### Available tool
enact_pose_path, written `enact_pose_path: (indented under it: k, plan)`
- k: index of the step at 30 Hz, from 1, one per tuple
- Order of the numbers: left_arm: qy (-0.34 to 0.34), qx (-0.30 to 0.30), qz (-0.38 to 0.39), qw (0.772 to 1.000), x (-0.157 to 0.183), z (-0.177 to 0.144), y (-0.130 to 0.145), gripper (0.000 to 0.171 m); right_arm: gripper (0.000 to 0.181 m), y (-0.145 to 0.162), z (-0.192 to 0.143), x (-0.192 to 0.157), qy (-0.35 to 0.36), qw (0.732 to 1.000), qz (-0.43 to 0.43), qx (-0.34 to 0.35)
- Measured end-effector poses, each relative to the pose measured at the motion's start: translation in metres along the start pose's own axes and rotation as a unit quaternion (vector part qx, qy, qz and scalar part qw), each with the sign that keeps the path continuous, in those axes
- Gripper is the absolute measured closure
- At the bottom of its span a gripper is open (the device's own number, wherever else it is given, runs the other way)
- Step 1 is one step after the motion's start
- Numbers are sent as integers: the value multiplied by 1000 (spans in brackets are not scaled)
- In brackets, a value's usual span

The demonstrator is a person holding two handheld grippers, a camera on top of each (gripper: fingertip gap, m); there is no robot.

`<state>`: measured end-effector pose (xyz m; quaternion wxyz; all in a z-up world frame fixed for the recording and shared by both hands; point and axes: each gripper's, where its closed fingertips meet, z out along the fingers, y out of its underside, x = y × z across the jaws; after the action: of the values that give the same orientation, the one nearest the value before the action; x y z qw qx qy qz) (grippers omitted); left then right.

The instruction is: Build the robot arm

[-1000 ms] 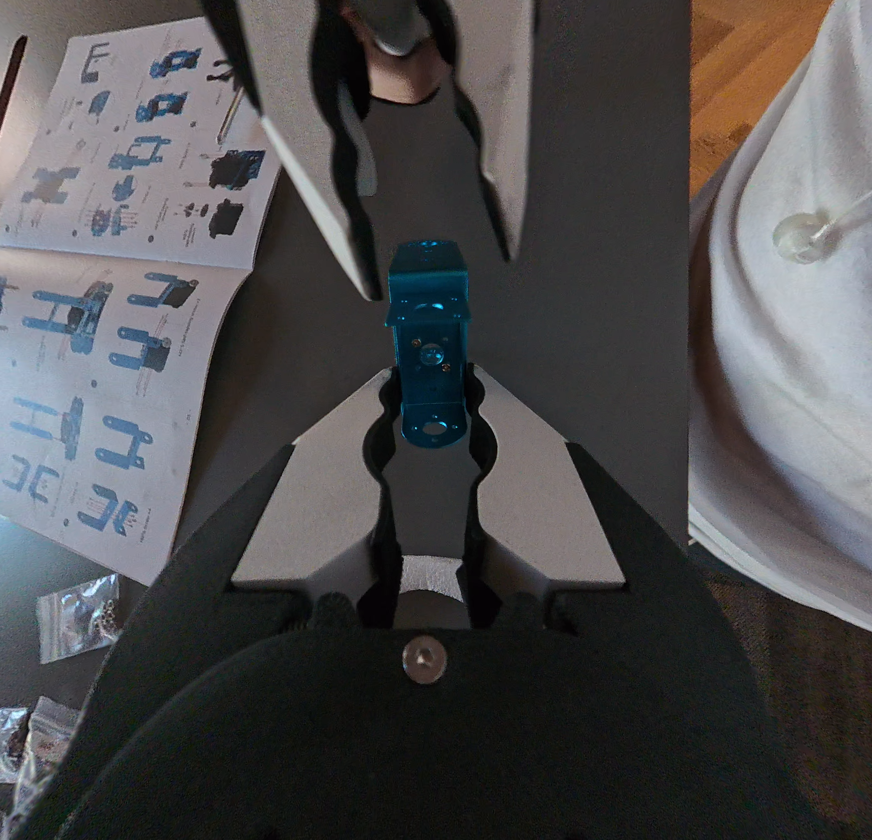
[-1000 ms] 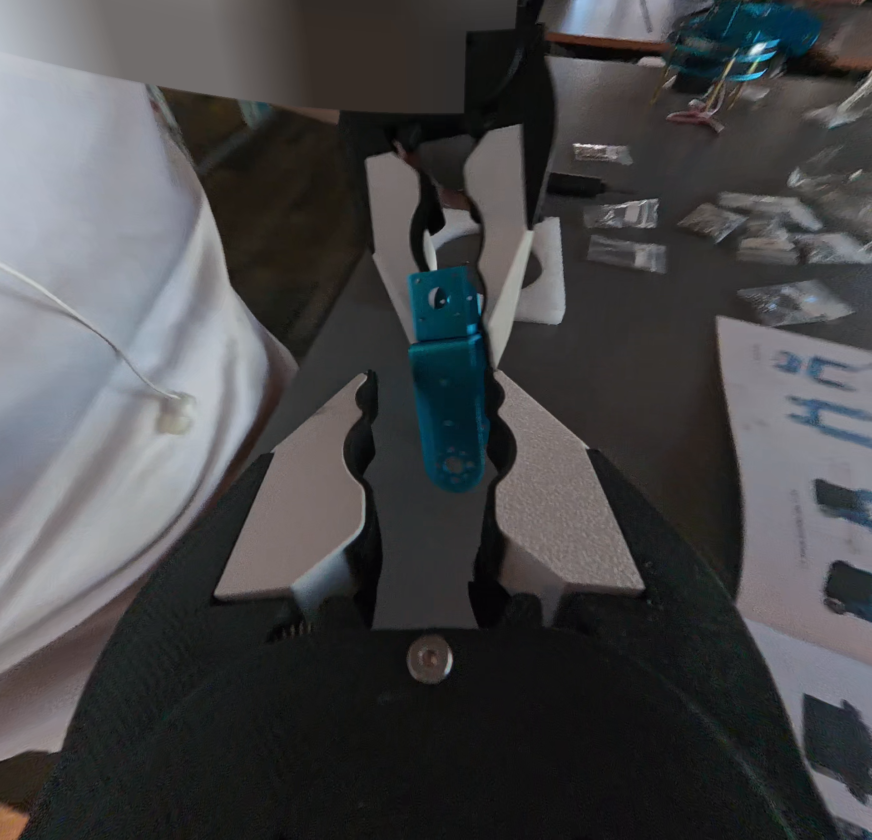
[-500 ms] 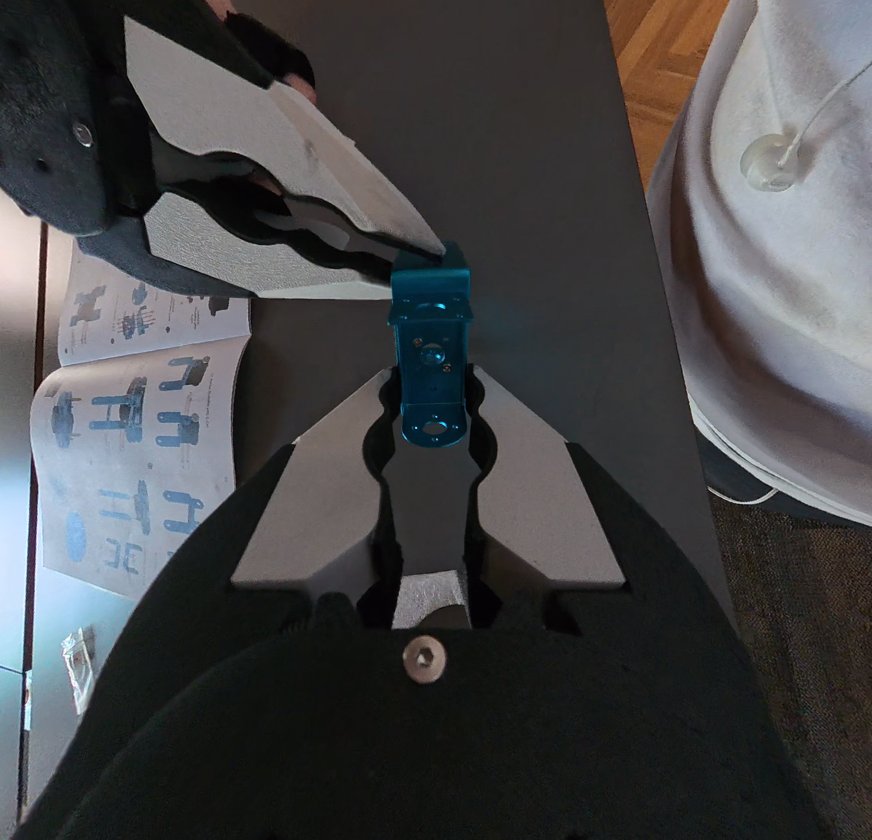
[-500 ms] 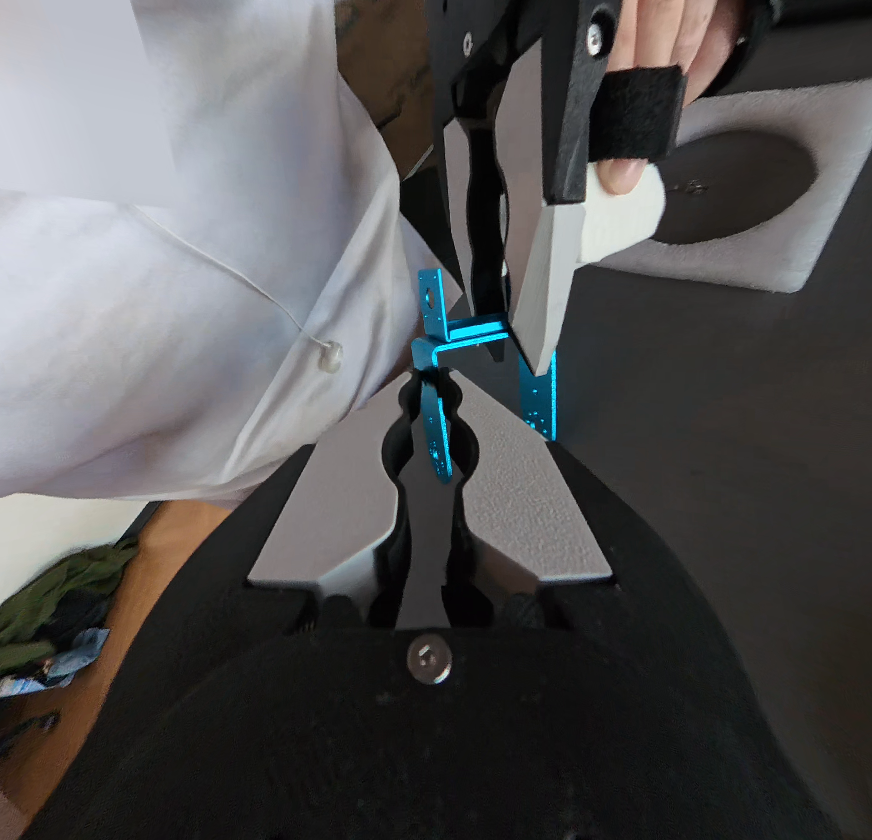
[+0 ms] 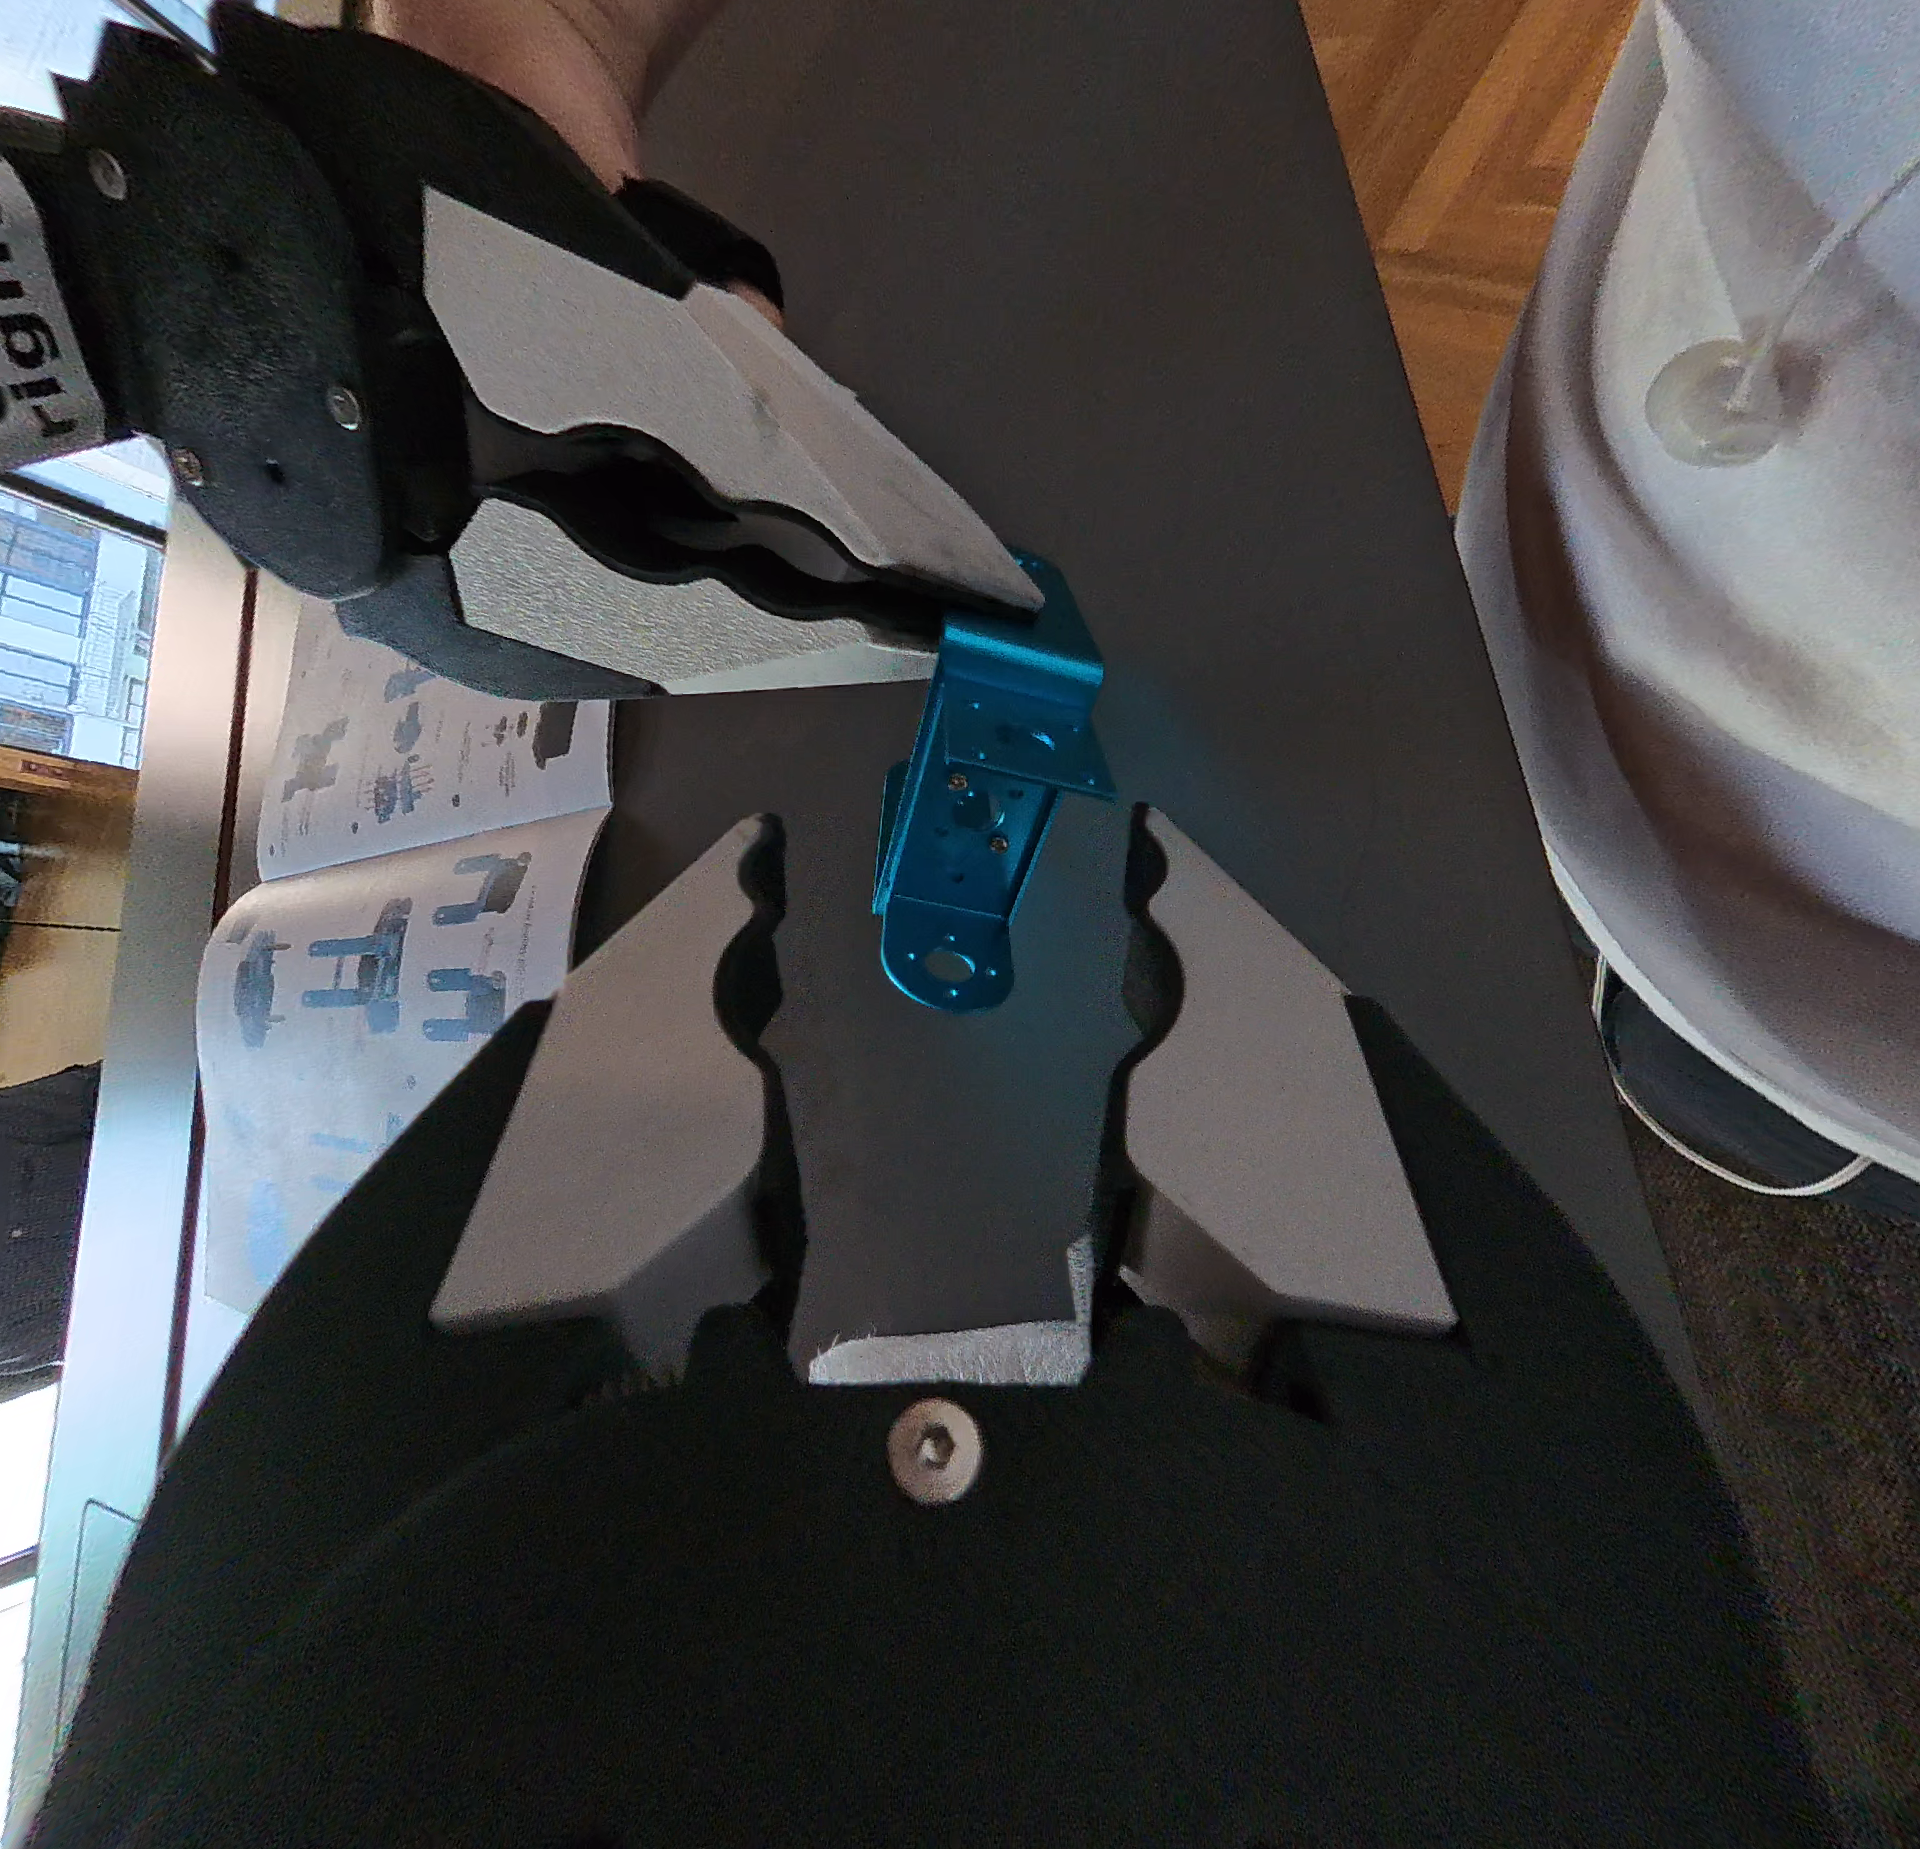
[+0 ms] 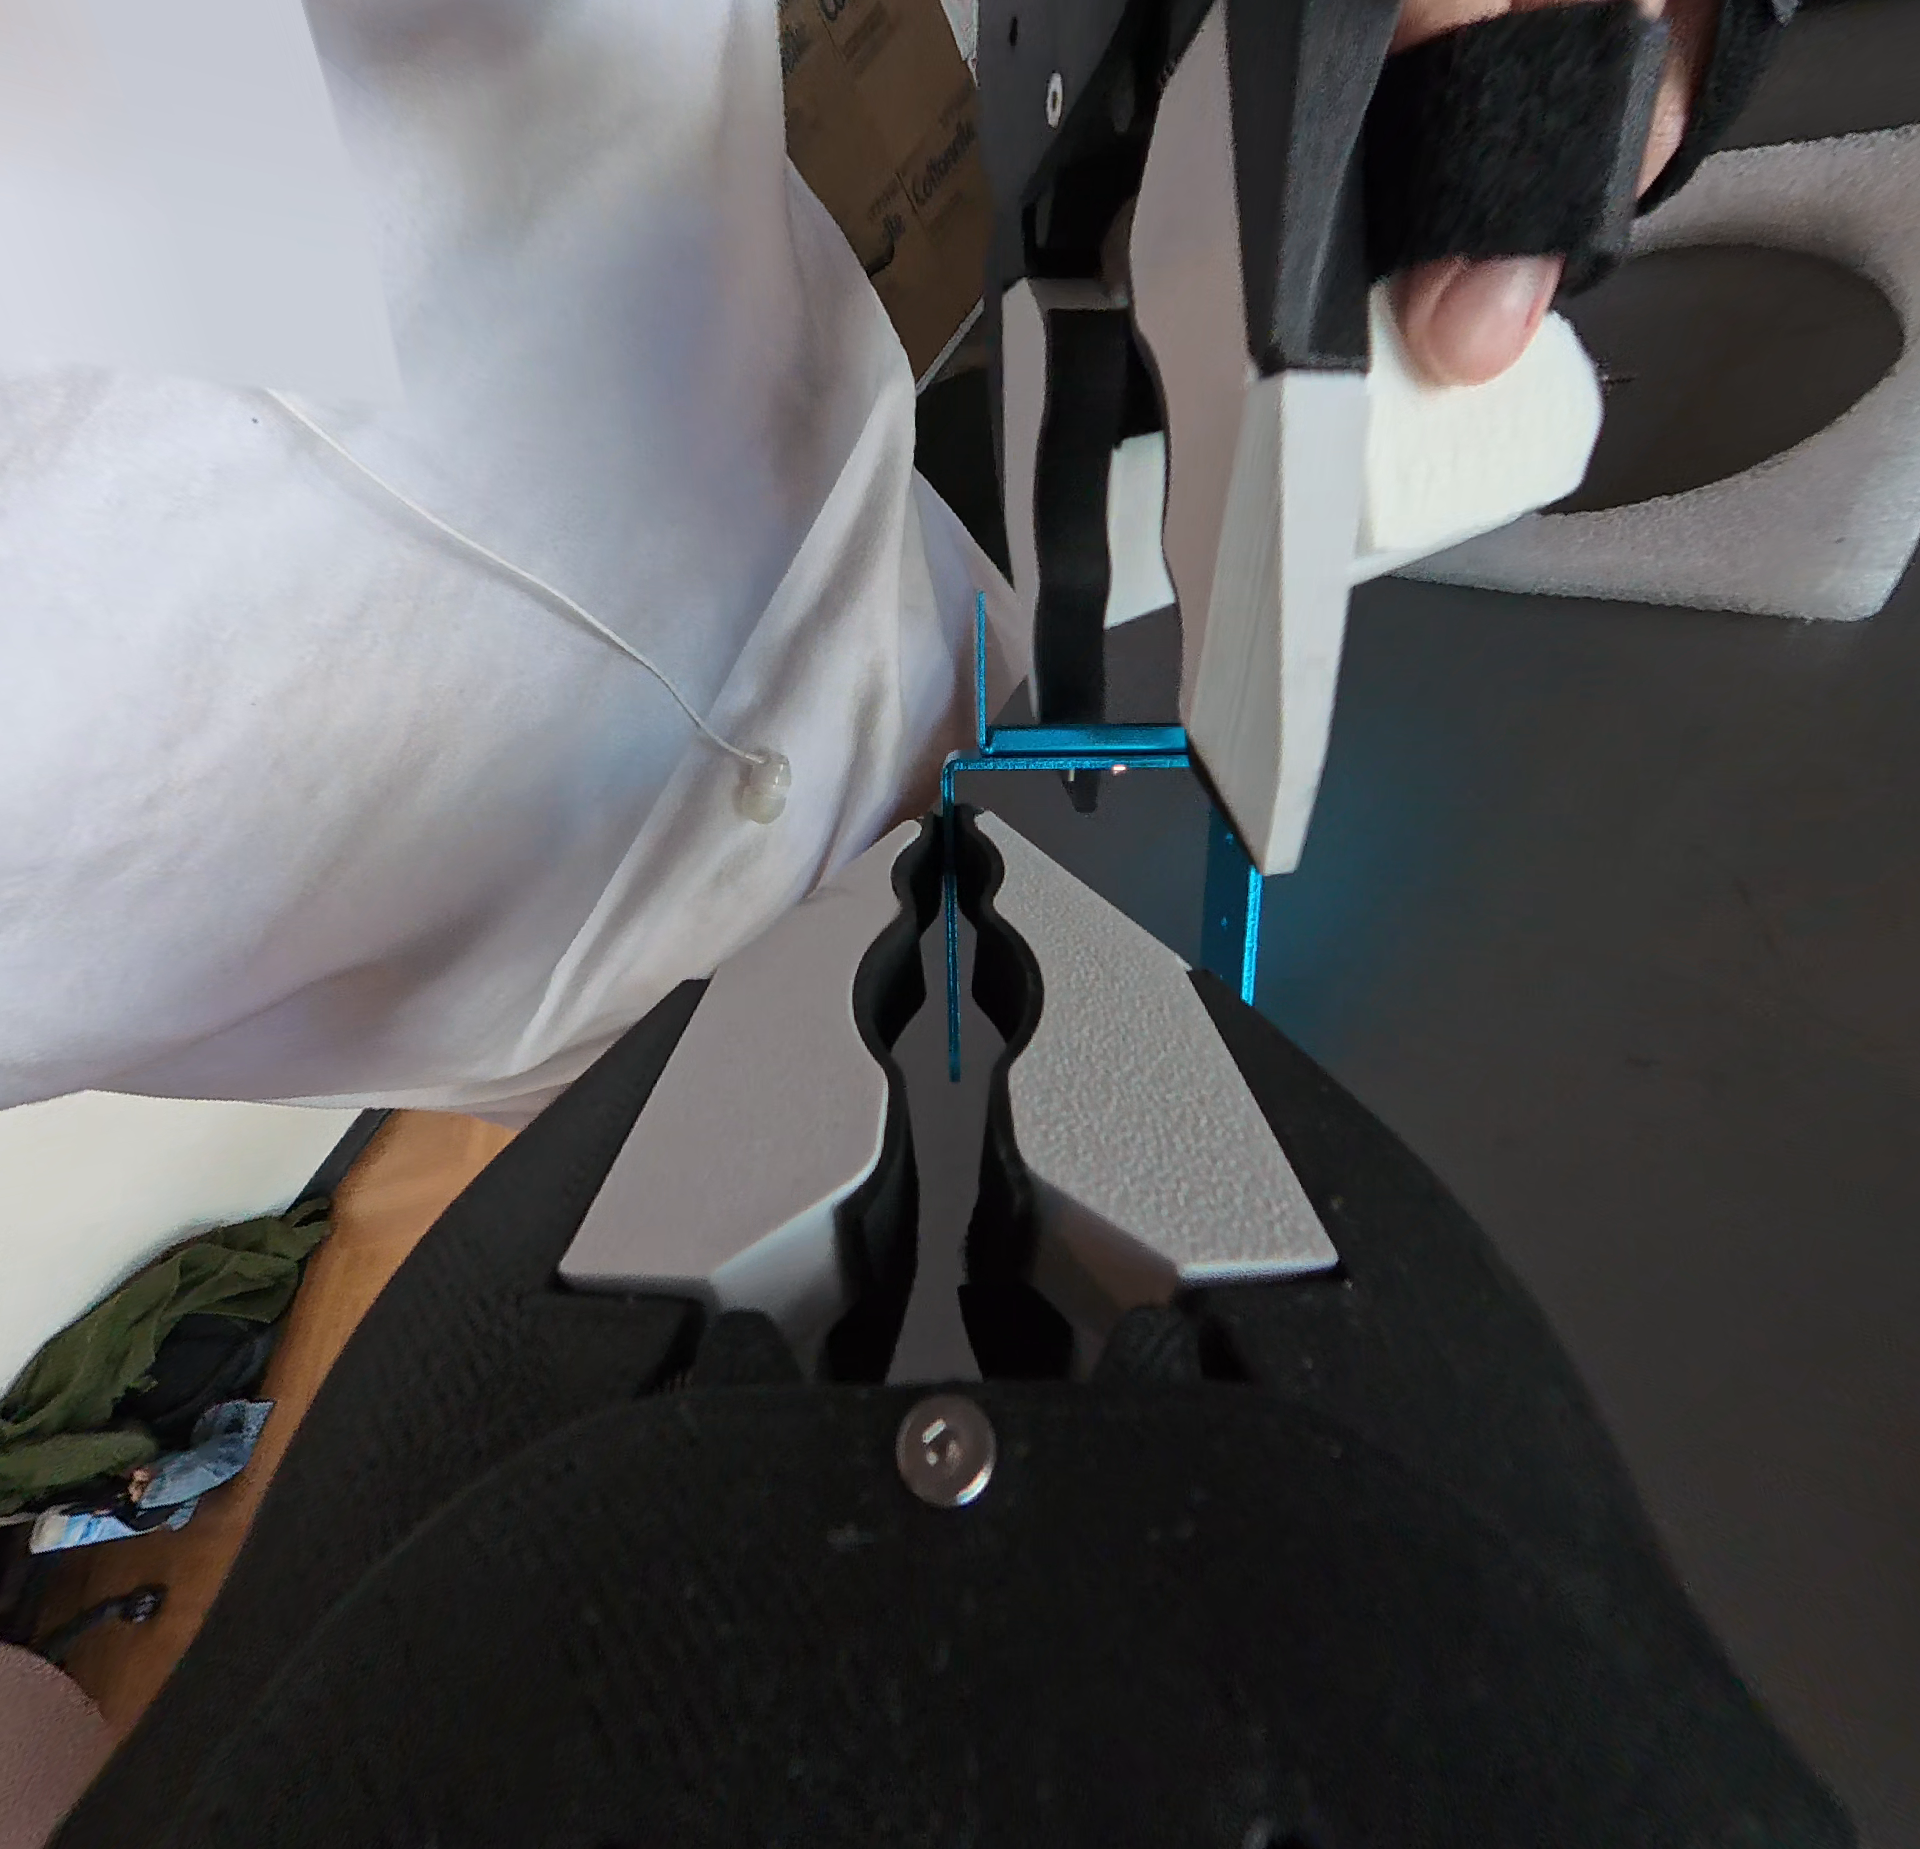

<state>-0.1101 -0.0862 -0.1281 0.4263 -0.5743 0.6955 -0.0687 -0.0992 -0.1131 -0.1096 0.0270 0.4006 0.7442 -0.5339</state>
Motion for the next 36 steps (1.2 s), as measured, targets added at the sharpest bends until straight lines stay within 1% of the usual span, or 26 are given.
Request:
enact_pose_path:
  k: [2,4,7,9,10,12,14,16,19,20,22,25,29,33,34,36]
  plan:
    - [-3,13,-20,1000,-4,-3,-4,96,181,2,-1,4,16,1000,2,-8]
    - [-6,21,-58,998,-11,-10,-3,90,181,5,-2,13,51,998,4,-22]
    - [-28,36,-162,986,-25,-34,9,86,181,3,-6,31,133,990,12,-37]
    - [-53,51,-252,965,-34,-56,21,88,181,5,-11,48,212,975,22,-63]
    - [-62,61,-292,952,-35,-67,26,88,181,6,-10,52,235,969,23,-79]
    - [-107,70,-353,927,-40,-91,40,89,181,9,-11,62,289,950,33,-114]
    - [-150,75,-389,906,-38,-113,49,90,181,9,-9,68,321,937,51,-130]
    - [-193,74,-417,885,-34,-131,58,95,181,6,-6,72,337,930,59,-134]
    - [-222,76,-450,862,-20,-148,62,98,181,10,-5,79,365,914,66,-162]
    - [-221,76,-456,859,-15,-151,61,100,181,12,-4,81,372,910,66,-172]
    - [-213,73,-465,856,-5,-150,59,103,181,15,-1,84,383,902,67,-187]
    - [-183,71,-468,862,3,-138,53,108,181,15,5,85,386,900,69,-191]
    - [-119,57,-461,877,10,-112,47,108,181,14,7,84,386,899,74,-194]
    - [-70,43,-433,898,9,-89,46,108,180,15,8,82,384,900,71,-194]
    - [-55,35,-427,902,8,-83,48,108,177,16,9,81,384,900,68,-196]
    - [-32,11,-407,913,5,-72,55,105,156,21,9,78,383,898,62,-209]
